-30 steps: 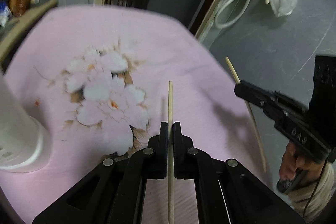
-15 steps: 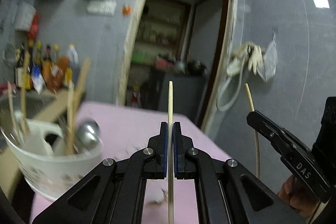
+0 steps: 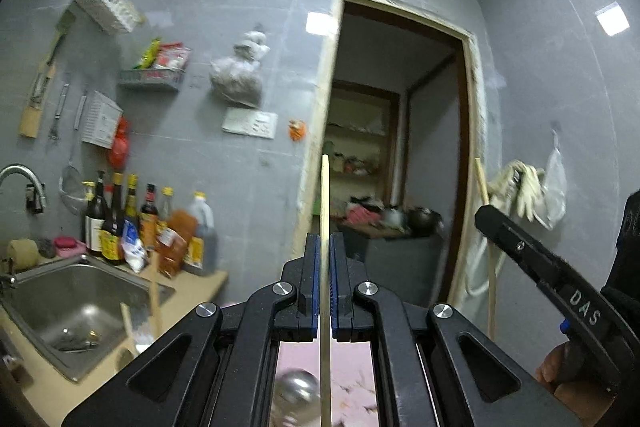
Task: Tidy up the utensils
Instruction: 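Lift both chopsticks upright and carry them over the white caddy, then lower both chopsticks into the caddy and open both tools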
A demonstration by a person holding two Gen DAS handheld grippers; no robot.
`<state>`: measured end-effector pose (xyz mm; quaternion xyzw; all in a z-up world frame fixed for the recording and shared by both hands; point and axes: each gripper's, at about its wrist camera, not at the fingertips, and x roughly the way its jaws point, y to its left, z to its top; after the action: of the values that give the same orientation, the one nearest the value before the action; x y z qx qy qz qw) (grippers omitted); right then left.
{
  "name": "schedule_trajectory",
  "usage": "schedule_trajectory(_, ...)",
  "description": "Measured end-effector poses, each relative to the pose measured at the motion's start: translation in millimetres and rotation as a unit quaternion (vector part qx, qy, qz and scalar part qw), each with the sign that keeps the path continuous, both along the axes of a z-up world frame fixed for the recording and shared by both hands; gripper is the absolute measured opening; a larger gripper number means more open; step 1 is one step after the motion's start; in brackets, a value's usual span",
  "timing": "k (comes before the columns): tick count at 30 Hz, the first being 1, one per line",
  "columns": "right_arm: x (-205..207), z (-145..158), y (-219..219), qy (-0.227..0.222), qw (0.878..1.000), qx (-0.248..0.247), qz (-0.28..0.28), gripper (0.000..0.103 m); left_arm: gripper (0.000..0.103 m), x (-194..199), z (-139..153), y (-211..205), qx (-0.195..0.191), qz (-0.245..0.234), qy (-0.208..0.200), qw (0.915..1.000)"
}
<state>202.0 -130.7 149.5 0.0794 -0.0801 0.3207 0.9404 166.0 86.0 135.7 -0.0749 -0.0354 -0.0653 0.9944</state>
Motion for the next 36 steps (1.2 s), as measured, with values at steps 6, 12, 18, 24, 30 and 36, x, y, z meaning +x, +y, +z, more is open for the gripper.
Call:
schedule_trajectory(6,27.2,2.9,24.2,-0.015,0.995,0.091,0.050,0.003,0.002,15.2,7.9,74.0,-0.094,0.022,-0.007,0.9953)
schedule_trajectory(12,45.7,-9.5,50.7,-0.009,0.990,0.136,0.037,0.003,0.002,18.5,-4.4,123.7,-0.163,0.067,-0.044,0.9833)
schedule_trajectory(18,50.4,-29.5,66.0,-0.007,0.992,0.123,0.014,0.003,0.002,13.3,-26.1,128.8,-0.174,0.102,-0.065,0.9773)
schedule_trajectory(24,55.7,-41.9,70.6,0.001,0.994,0.111,0.011,0.003,0.002,15.0,-40.3,119.7,-0.148,0.151,-0.070,0.9748)
schedule_trajectory(30,59.9,-51.8,74.8,0.006,0.996,0.093,0.007,0.003,0.002,21.2,-54.4,124.6,-0.150,0.173,-0.056,0.9717)
schedule_trajectory(36,65.1,-61.7,77.9,0.024,0.996,0.081,0.009,0.003,0.002,26.9,-64.5,122.2,-0.143,0.189,-0.047,0.9704)
